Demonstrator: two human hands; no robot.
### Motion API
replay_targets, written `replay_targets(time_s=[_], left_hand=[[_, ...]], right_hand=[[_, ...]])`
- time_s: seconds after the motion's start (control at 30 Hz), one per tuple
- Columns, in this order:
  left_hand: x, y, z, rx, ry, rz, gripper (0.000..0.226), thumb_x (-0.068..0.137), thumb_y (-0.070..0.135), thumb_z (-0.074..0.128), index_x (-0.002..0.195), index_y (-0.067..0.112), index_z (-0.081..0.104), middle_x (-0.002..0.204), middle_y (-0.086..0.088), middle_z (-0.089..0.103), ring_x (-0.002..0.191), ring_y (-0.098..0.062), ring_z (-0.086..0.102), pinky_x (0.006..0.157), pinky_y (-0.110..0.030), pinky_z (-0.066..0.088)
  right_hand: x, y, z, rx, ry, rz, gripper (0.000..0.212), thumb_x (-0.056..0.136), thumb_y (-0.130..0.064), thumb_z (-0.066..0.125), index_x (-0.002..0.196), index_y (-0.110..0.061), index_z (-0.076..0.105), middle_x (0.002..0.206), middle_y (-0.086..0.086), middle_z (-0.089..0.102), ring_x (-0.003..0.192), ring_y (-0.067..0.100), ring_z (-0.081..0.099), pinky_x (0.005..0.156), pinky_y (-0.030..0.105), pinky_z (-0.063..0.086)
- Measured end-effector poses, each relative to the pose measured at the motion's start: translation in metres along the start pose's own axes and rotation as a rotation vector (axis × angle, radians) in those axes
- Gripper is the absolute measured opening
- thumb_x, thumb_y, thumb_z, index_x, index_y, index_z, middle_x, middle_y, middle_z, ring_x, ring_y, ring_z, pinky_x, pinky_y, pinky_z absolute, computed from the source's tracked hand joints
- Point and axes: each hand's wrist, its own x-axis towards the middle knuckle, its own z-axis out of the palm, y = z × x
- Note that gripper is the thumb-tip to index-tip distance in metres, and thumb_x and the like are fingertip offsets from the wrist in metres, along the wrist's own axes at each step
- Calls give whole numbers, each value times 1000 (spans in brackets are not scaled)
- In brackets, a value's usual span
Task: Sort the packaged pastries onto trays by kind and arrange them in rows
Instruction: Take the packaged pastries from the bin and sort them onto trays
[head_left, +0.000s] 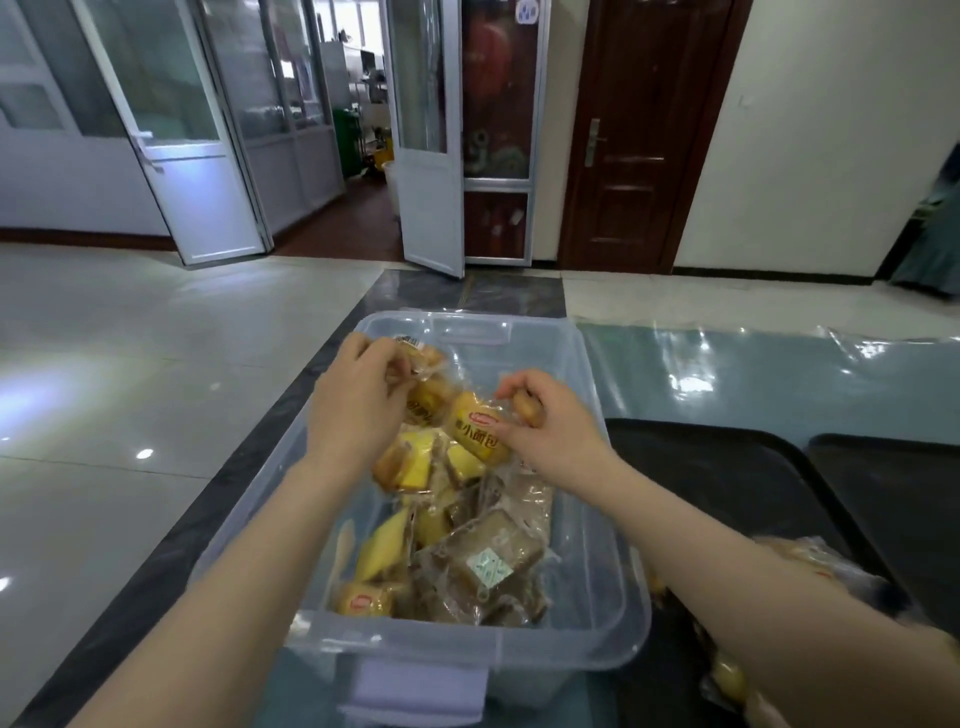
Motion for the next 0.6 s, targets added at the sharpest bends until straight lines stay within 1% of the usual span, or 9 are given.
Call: replay_targets(time_s=[0.1, 0.2, 0.3, 0.33, 0.4, 0.43, 0.5, 0.53, 0.6], left_hand=[[-6, 41, 1, -125, 19, 0, 23, 81, 17, 69, 79, 30, 51, 93, 10, 44, 78, -12, 53, 65, -24, 35], [-14, 88, 10, -216, 4, 6, 21, 79, 15, 70, 80, 27, 53, 92, 9, 46, 77, -8, 52, 68, -25, 40], [-26, 139, 27, -315, -24, 23, 22, 78, 12, 71, 78, 27, 54, 88, 14, 45, 76, -1, 51, 69, -19, 40], [-31, 156, 35, -331, -54, 34, 24, 78, 13, 71, 77, 28, 53, 89, 16, 45, 77, 1, 51, 68, -17, 41], [-41, 188, 52, -324, -161, 67, 26, 79, 18, 71, 76, 34, 51, 92, 17, 45, 80, 1, 52, 69, -15, 44], [-46, 202, 60, -302, -215, 92, 26, 80, 20, 71, 76, 35, 50, 93, 16, 46, 81, 0, 53, 69, -17, 45], [-53, 228, 78, -232, -295, 137, 25, 79, 22, 71, 76, 35, 50, 92, 14, 47, 80, -2, 52, 68, -19, 43], [-57, 239, 87, -192, -327, 148, 25, 79, 21, 71, 76, 35, 50, 91, 14, 46, 81, -5, 52, 67, -20, 42], [-67, 255, 107, -129, -403, 139, 23, 81, 19, 68, 80, 33, 50, 94, 11, 46, 85, -11, 52, 73, -26, 44]], right_hand=[[-15, 1, -36, 127, 102, -56, 33, 86, -12, 69, 95, -40, 56, 105, -22, 53, 90, -10, 56, 64, 11, 49], [-34, 9, -78, 186, 186, -104, 35, 87, -10, 67, 96, -42, 56, 108, -20, 56, 96, -4, 58, 69, 13, 51], [-58, 30, -125, 225, 266, -102, 33, 87, -10, 67, 95, -40, 58, 109, -22, 55, 95, -13, 56, 66, 8, 49], [-67, 41, -140, 223, 289, -85, 32, 87, -11, 67, 94, -41, 58, 110, -23, 55, 97, -12, 57, 66, 9, 50], [-84, 66, -168, 176, 320, -17, 31, 88, -15, 66, 93, -44, 58, 116, -21, 53, 106, 0, 56, 72, 18, 54], [-93, 80, -181, 123, 331, 20, 30, 88, -16, 66, 93, -45, 58, 117, -19, 52, 110, 5, 54, 80, 25, 54], [-109, 105, -204, 16, 341, 89, 28, 87, -19, 68, 91, -45, 58, 115, -19, 50, 112, 9, 51, 92, 36, 50], [-116, 117, -214, -18, 341, 119, 28, 87, -20, 69, 90, -46, 58, 112, -20, 48, 109, 6, 50, 94, 36, 48], [-133, 142, -230, -62, 334, 174, 27, 85, -22, 70, 91, -46, 60, 111, -19, 47, 101, 0, 50, 91, 29, 46]])
